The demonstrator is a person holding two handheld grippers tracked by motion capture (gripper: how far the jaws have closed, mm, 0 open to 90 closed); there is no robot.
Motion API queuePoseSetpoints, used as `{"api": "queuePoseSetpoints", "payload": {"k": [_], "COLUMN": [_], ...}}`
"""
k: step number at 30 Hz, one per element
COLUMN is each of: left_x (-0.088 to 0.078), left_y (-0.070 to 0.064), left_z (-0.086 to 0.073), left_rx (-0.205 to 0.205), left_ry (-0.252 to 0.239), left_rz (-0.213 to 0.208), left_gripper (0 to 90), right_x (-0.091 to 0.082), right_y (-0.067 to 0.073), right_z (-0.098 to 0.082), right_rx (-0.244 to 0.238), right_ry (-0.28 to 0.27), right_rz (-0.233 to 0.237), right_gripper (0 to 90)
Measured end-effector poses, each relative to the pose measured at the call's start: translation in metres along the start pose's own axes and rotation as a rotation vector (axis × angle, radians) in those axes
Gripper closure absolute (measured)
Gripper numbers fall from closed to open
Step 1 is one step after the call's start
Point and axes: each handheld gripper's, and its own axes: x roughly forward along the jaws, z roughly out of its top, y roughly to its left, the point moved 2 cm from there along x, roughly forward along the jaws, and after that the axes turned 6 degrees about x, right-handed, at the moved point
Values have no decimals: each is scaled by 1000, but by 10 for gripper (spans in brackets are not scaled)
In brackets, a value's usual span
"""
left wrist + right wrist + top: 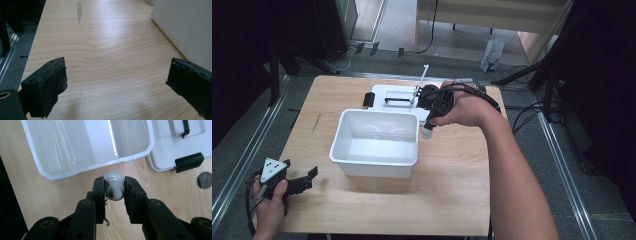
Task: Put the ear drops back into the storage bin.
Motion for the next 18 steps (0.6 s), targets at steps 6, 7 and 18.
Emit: {"api": "queuePoseSetpoints", "payload": {"k": [6, 7, 18], "left_x": [0, 0, 0], "left_y": [0, 0, 1], "left_z": [0, 0, 0], "left_rx": [-1, 1, -4], "left_ry": [-2, -2, -1], "left_rz": [-1, -1, -6], "left_gripper": [31, 31, 30], "right_x": [-6, -5, 11], "right_y": [6, 7, 16], "right_z": [17, 19, 41], "right_rx": [-23, -30, -82], "right_ry": [-3, 0, -4], "right_rz": [-9, -6, 23], "right_gripper": [722, 721, 721]}}
